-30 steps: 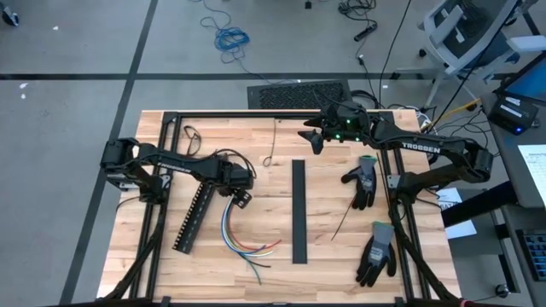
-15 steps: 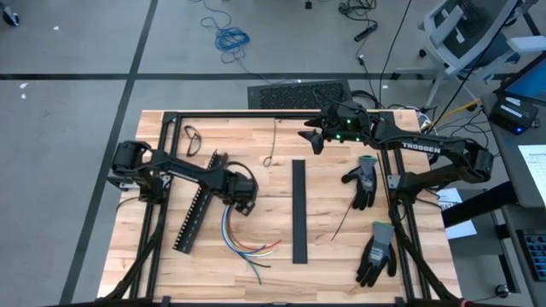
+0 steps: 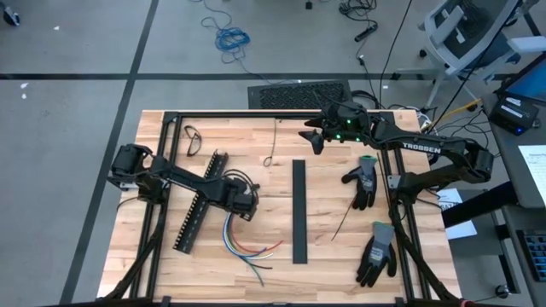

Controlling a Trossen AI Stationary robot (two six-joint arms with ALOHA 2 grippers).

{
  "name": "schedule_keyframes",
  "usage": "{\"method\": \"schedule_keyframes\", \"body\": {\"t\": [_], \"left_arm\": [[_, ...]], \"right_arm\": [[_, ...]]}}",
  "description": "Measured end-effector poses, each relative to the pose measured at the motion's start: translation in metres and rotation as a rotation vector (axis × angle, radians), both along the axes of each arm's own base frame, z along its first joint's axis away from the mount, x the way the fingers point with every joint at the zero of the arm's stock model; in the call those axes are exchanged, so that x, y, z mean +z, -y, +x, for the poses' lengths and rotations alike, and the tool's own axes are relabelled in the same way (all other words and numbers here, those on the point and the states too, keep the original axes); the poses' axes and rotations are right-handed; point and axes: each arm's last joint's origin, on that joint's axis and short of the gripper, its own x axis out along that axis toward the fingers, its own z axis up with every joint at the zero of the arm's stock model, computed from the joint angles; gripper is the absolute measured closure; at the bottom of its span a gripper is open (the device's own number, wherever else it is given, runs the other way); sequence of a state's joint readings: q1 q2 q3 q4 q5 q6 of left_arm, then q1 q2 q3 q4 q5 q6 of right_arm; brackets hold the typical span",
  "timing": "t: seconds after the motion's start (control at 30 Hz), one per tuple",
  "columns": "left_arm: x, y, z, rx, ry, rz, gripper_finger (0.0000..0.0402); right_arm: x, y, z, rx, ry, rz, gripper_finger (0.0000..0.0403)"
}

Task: Ziptie cables
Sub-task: Wrap the black zip tie around the cables

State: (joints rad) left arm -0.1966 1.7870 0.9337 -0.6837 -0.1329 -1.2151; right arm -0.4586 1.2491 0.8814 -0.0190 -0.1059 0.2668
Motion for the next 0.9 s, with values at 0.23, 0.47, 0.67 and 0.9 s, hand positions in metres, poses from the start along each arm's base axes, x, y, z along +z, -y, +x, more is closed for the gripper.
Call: {"method": "schedule_keyframes", "body": {"t": [0.23, 0.47, 0.67, 0.9], "left_arm": [[0.007, -0.007, 0.009, -0.298, -0.03, 0.009, 0.0388], [0.026, -0.021, 0.018, -0.647, -0.121, 0.059, 0.0394], [0.048, -0.038, 0.011, -0.796, -0.146, 0.2, 0.0396], [0.085, -0.067, 0.001, -0.767, -0.041, 0.283, 0.0396]], "right_arm": [[0.01, -0.003, -0.006, 0.018, 0.02, -0.059, 0.0177], [0.018, -0.012, -0.022, 0.067, -0.018, -0.074, 0.0177], [0.001, -0.015, -0.024, 0.097, -0.161, 0.013, 0.0177], [-0.013, -0.008, -0.015, 0.037, -0.173, 0.149, 0.0177]]}}
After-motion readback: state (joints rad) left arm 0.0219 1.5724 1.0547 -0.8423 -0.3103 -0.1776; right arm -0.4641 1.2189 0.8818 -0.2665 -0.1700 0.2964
